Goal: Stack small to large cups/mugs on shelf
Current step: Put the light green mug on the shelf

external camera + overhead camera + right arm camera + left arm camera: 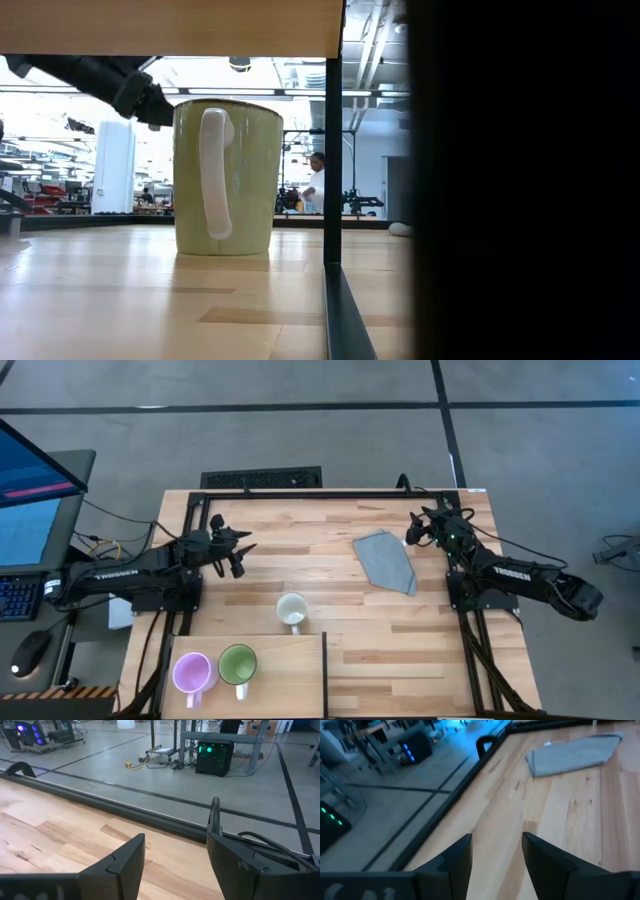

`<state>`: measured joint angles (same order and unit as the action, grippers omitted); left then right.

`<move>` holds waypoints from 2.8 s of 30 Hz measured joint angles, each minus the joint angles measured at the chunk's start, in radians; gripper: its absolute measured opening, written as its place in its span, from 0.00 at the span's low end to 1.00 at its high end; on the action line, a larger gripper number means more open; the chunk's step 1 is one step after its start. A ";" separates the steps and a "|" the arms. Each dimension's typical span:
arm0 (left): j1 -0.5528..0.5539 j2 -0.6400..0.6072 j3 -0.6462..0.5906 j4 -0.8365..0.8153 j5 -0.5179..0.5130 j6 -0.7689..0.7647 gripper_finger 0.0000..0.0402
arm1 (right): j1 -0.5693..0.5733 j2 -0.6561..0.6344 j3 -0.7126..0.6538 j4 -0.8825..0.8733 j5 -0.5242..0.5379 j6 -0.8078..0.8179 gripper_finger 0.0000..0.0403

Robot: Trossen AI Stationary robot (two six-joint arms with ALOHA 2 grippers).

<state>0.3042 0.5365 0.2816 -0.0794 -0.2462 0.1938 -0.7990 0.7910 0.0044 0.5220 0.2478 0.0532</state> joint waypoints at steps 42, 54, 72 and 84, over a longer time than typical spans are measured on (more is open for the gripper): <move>-0.167 0.585 0.660 -0.606 0.085 -0.284 0.41 | 0.000 0.000 0.012 -0.027 0.000 -0.001 0.58; -0.215 0.601 0.664 -0.608 0.190 -0.341 0.41 | -0.001 0.000 0.013 -0.055 0.000 -0.001 0.58; -0.231 0.602 0.664 -0.628 0.266 -0.489 0.41 | 0.000 0.000 0.013 -0.129 0.000 0.000 0.58; -0.297 0.729 0.715 -0.614 0.262 -0.430 0.41 | -0.002 0.000 0.013 -0.126 0.017 -0.001 0.58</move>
<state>0.0074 1.2651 0.9970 -0.6936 0.0162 -0.2365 -0.8009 0.7914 0.0177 0.3958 0.2646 0.0525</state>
